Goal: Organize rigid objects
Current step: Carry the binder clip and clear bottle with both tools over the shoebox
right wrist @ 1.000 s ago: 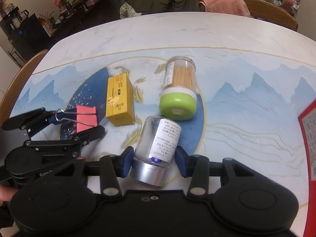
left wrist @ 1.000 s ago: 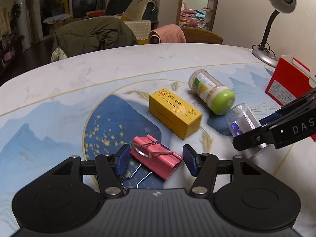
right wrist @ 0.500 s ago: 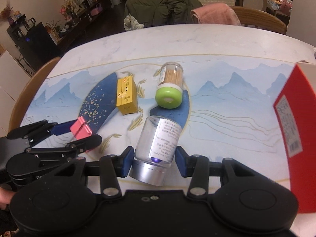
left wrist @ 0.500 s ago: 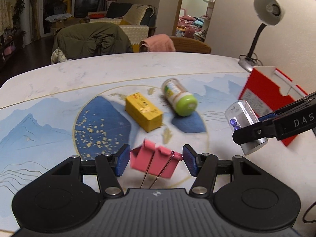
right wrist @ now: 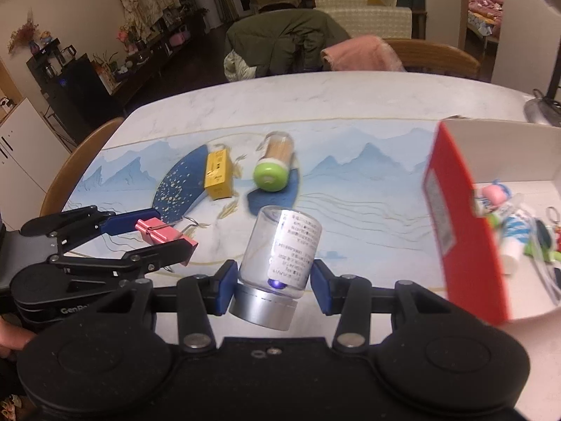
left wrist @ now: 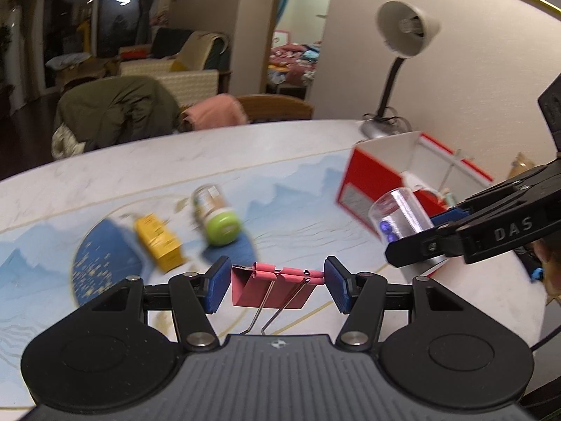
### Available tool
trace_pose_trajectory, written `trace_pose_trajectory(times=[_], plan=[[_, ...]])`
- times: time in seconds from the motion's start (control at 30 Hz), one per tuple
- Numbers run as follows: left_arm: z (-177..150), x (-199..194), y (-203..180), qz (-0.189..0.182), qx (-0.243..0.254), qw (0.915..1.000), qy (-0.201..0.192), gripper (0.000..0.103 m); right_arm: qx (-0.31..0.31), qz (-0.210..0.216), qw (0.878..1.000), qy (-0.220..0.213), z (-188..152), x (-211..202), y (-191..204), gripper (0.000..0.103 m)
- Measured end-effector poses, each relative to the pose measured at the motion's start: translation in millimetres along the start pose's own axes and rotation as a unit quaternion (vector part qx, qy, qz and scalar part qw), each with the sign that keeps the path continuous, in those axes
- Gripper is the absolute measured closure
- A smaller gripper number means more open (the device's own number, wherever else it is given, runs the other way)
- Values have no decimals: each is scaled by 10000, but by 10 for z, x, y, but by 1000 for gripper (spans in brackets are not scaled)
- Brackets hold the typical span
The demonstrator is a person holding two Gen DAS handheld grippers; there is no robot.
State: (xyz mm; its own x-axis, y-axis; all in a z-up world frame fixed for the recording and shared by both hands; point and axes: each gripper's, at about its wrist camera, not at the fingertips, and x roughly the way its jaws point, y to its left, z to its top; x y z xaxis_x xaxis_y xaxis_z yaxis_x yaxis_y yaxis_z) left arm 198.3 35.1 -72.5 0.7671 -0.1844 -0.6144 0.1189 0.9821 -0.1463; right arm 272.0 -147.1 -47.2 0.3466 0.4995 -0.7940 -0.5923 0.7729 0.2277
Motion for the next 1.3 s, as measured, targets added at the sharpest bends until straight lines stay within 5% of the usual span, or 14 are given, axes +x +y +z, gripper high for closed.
trace_pose_trajectory(times=[0.67,1.3], plan=[[714,637,-1417,-559,555,9969,-81,45,370,-346,9978,-423,-64,-659,-1326,58],[1137,1716,-2223,-503,779,9951,342,45,620,-846,9938,-363,-9,-681,-2724,58]])
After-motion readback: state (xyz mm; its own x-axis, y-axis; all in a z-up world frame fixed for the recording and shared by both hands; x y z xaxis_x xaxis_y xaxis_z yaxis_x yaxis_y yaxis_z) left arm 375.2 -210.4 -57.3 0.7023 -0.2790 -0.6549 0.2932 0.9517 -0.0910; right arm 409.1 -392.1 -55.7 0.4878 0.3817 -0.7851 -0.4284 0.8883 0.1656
